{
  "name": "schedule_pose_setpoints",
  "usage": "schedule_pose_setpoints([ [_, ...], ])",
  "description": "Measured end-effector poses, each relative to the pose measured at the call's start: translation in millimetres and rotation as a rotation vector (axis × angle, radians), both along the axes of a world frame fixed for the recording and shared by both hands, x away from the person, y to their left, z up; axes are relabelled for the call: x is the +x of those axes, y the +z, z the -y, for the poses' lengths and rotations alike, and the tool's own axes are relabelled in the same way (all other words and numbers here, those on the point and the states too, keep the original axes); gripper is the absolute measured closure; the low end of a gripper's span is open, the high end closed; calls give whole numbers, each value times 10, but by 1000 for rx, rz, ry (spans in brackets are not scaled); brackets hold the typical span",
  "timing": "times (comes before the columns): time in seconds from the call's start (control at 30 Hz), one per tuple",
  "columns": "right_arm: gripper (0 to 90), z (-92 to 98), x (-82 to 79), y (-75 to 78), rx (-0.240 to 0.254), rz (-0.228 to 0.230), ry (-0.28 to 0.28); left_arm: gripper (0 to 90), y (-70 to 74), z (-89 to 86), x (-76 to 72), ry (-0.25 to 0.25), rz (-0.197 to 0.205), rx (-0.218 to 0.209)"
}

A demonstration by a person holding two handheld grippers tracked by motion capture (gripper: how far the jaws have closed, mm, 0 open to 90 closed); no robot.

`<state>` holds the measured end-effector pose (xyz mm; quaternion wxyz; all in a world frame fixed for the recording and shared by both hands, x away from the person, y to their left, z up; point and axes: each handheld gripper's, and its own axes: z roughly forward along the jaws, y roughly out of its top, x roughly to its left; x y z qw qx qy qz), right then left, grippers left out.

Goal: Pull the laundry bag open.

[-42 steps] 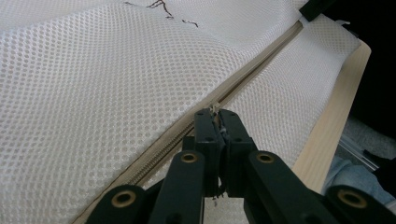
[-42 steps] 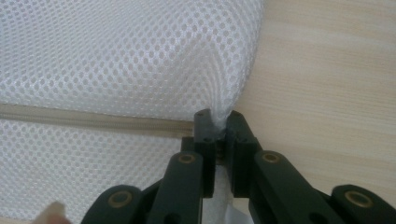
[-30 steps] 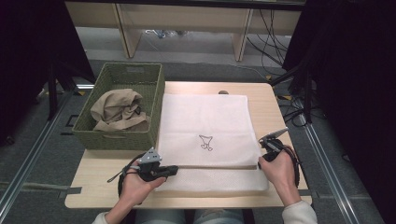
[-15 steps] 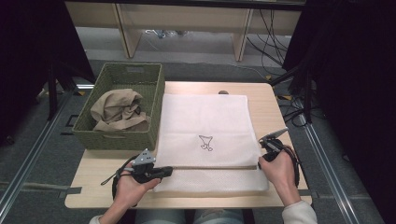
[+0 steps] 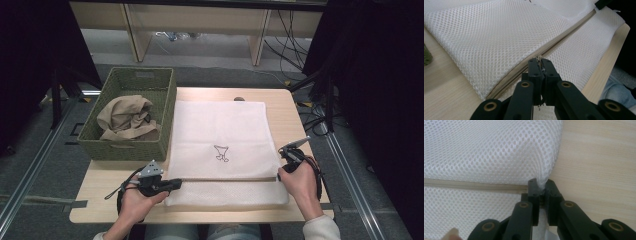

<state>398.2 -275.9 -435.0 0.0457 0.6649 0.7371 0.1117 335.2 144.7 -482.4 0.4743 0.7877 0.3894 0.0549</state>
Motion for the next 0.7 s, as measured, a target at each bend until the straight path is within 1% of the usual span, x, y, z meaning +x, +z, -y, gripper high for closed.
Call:
schedule_pose_setpoints([
  [0.03,852,3,0,0,1,-2,3,866,0,-3,3,0,-1,-1],
  [0.07,852,9,-3,2,5,3,7,866,1,-15,9,0,4,17],
  [0.1,851,14,-4,2,0,3,9,866,-2,-14,8,8,1,2],
  [0.13,852,23,5,-3,-5,0,4,866,-2,-29,14,7,1,7],
  [0.17,852,20,-4,-2,-9,2,-3,866,-6,-34,18,12,-2,2],
  [0.2,851,0,-11,9,-1,-19,-39,866,-11,-38,22,17,-2,-1],
  [0.23,852,39,0,-9,-12,-3,-6,866,-15,-49,27,15,-5,5],
  [0.27,852,38,-7,0,0,-9,-8,866,-21,-48,30,16,-9,-1],
  [0.3,852,55,0,-16,1,1,0,866,-27,-48,32,17,-9,4],
  [0.37,852,59,2,-18,-12,-2,-2,866,-37,-56,41,19,-9,10],
  [0.4,851,51,-3,-13,-6,-11,-19,866,-35,-63,40,21,-12,11],
  [0.47,851,76,-1,-25,-14,-2,-5,866,-38,-75,43,30,-12,5],
  [0.5,852,65,-11,-17,-4,-7,-20,866,-38,-85,43,31,-13,3],
  [0.53,852,48,-17,-11,3,-19,-50,866,-39,-92,44,27,-15,3],
  [0.57,852,40,-15,-12,3,-28,-65,866,-42,-91,41,29,-12,5],
  [0.63,852,33,-17,-22,5,-28,-65,866,-48,-91,41,29,-13,5],
  [0.67,852,74,-8,-41,-2,-10,-18,866,-50,-89,41,33,-17,-1],
  [0.7,852,70,-8,-41,-4,-18,-23,866,-52,-90,41,38,-21,-2],
])
